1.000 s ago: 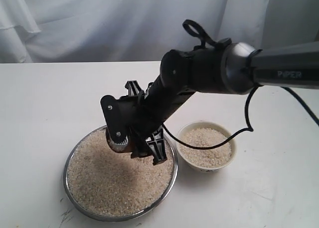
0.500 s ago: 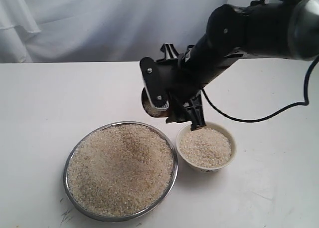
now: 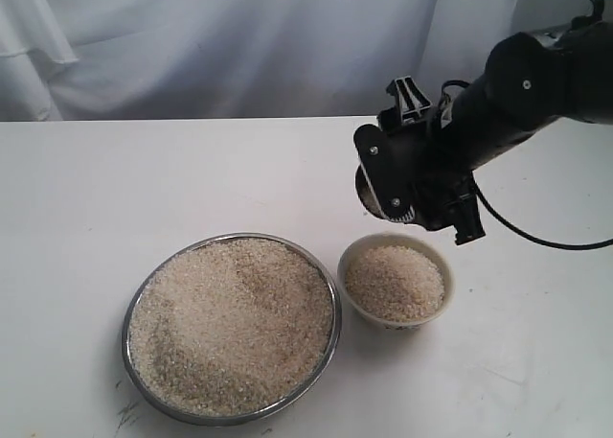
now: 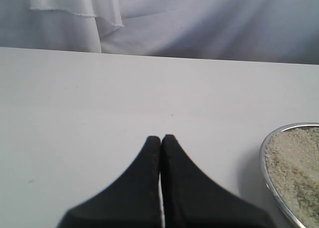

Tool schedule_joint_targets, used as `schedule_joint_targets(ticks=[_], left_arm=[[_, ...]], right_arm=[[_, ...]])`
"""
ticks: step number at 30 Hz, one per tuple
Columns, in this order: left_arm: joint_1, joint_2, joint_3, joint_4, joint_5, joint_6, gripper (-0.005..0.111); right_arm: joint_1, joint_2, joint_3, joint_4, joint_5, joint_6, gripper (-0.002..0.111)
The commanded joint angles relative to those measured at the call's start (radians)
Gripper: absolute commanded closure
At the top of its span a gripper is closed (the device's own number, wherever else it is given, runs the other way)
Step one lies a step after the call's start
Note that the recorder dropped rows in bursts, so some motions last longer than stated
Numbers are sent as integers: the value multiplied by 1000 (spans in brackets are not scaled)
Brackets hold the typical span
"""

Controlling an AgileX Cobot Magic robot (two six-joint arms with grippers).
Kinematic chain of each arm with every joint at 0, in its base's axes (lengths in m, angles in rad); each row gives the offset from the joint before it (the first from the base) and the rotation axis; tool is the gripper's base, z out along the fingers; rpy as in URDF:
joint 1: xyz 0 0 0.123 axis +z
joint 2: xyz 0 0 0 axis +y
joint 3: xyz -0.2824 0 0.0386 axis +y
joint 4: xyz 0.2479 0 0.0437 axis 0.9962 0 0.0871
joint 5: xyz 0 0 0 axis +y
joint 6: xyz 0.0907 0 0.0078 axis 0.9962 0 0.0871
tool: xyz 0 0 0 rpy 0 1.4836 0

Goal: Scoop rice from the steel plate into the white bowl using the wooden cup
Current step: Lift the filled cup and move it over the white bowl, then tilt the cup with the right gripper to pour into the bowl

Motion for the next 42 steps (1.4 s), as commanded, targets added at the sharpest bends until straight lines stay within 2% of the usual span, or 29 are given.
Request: schedule_joint_targets(ticks=[1, 13, 22, 35, 42], left_arm=[[-3, -4, 5, 1, -13, 0, 107], [-3, -4, 5, 1, -13, 0, 107], [-3, -4, 5, 1, -13, 0, 107], [-3, -4, 5, 1, -13, 0, 107], [-3, -4, 5, 1, -13, 0, 107]], right_arm=[[-18, -14, 41, -66, -69, 7, 108], [-23, -14, 188, -251, -250, 10, 108], [-23, -14, 279, -393, -475, 10, 108], [-23, -16, 334, -538, -625, -1, 108], [-23, -16, 353, -538, -672, -111, 108]])
